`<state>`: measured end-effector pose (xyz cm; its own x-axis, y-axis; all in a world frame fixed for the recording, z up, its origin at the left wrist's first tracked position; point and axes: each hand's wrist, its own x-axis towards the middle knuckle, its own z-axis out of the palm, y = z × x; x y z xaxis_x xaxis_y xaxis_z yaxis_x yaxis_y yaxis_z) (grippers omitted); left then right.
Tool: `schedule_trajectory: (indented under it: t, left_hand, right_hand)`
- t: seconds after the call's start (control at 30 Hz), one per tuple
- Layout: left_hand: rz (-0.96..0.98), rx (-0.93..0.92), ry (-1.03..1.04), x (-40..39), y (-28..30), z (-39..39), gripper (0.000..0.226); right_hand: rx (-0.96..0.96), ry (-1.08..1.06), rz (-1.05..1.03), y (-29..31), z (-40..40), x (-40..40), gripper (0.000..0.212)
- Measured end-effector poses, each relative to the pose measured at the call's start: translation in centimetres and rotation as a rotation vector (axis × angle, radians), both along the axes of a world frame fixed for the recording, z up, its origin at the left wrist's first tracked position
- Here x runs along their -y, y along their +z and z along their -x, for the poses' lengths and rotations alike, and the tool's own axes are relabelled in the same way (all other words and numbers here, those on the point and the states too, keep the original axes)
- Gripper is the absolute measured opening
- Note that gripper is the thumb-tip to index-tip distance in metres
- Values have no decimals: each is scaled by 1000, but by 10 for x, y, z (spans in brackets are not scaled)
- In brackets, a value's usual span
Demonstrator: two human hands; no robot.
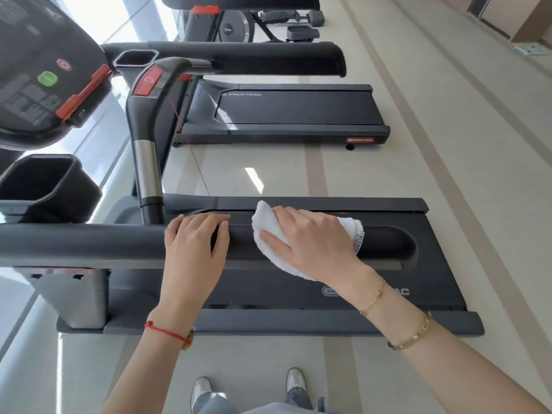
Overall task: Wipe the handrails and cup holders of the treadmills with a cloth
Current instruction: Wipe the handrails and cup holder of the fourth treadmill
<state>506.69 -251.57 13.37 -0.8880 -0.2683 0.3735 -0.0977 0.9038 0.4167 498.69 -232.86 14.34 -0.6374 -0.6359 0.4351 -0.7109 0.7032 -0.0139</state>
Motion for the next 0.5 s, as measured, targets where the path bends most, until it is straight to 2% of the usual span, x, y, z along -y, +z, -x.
schedule_trajectory:
  t: [0.5]
  left_hand:
    - [-23, -37, -64, 191, 4, -44, 17]
  right_hand:
    - [-21, 48, 77, -2, -42, 188, 42]
